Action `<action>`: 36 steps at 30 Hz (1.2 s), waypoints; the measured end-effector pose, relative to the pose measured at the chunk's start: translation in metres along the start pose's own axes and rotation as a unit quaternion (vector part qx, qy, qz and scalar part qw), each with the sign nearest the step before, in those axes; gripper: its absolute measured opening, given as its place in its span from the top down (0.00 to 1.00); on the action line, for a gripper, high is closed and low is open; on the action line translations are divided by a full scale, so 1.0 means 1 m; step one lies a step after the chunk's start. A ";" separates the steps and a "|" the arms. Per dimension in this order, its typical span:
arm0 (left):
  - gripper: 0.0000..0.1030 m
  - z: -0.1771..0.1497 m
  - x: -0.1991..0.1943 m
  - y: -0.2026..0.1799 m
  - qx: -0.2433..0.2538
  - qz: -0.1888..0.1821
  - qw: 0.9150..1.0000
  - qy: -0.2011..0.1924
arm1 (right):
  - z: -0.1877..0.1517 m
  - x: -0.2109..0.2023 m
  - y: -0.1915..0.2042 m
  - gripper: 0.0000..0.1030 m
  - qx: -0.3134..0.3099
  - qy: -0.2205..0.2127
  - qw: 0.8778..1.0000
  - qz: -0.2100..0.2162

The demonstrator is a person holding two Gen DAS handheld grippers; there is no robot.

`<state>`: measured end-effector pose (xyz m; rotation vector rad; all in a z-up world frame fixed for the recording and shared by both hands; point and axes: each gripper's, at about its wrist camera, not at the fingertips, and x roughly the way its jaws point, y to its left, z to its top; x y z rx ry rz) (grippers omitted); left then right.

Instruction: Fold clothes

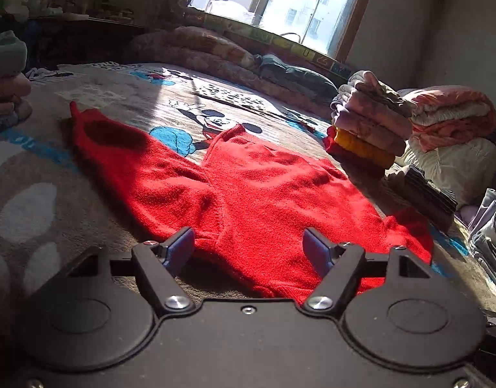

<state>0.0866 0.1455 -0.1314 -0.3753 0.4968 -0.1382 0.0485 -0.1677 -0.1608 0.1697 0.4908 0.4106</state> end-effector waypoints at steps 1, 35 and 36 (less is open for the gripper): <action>0.29 0.011 0.003 0.014 -0.031 -0.003 1.000 -0.004 | 0.000 0.003 0.003 0.60 -0.010 -0.001 1.000 0.004; 0.58 0.133 0.116 0.269 -0.397 -0.031 0.917 -0.024 | -0.004 0.048 0.012 0.58 -0.030 0.001 0.998 0.050; 0.40 0.134 0.112 0.264 -0.394 -0.041 0.918 -0.031 | -0.004 0.048 0.012 0.58 -0.029 0.001 0.998 0.050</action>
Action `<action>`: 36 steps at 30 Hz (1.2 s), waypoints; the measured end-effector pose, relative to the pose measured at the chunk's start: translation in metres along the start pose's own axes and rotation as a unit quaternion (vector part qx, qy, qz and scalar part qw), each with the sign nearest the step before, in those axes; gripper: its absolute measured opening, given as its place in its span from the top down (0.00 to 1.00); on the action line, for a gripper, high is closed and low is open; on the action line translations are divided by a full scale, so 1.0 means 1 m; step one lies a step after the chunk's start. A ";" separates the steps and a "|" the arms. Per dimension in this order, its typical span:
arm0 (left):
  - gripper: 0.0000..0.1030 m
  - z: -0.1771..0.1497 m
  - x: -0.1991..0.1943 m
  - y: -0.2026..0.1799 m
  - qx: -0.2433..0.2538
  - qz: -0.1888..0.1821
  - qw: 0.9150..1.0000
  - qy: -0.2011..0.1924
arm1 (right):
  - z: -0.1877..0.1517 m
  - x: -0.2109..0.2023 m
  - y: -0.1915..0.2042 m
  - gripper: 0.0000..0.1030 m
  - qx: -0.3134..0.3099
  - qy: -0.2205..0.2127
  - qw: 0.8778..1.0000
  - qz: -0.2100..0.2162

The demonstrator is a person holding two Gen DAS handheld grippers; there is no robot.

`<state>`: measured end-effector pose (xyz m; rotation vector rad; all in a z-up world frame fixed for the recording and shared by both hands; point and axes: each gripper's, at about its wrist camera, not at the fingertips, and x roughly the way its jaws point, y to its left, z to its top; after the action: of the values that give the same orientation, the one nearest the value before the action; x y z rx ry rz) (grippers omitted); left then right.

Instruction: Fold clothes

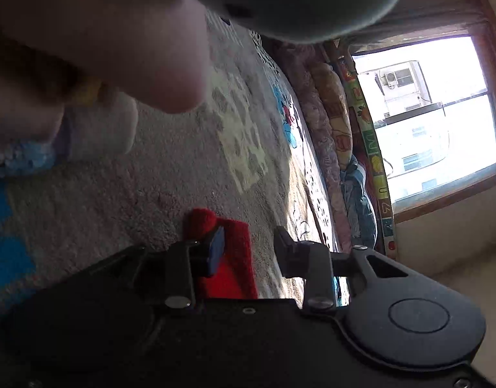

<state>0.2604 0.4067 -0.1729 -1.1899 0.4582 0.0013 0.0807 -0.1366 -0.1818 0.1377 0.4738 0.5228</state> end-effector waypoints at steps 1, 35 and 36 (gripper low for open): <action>0.35 -0.004 -0.003 -0.005 0.000 -0.011 1.000 0.000 | 0.000 0.000 0.000 0.58 0.001 0.000 1.000 0.001; 0.05 -0.422 -0.015 -0.214 0.629 -0.035 0.751 0.198 | -0.035 -0.117 -0.186 0.50 0.517 -0.151 0.840 -0.066; 0.06 -0.439 -0.018 -0.217 0.647 -0.042 0.736 0.197 | -0.037 -0.120 -0.189 0.50 0.521 -0.155 0.836 -0.068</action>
<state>0.1458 -0.0640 -0.1008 0.2103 0.6040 -0.5788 0.0564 -0.3601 -0.2130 1.2184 0.3993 0.0410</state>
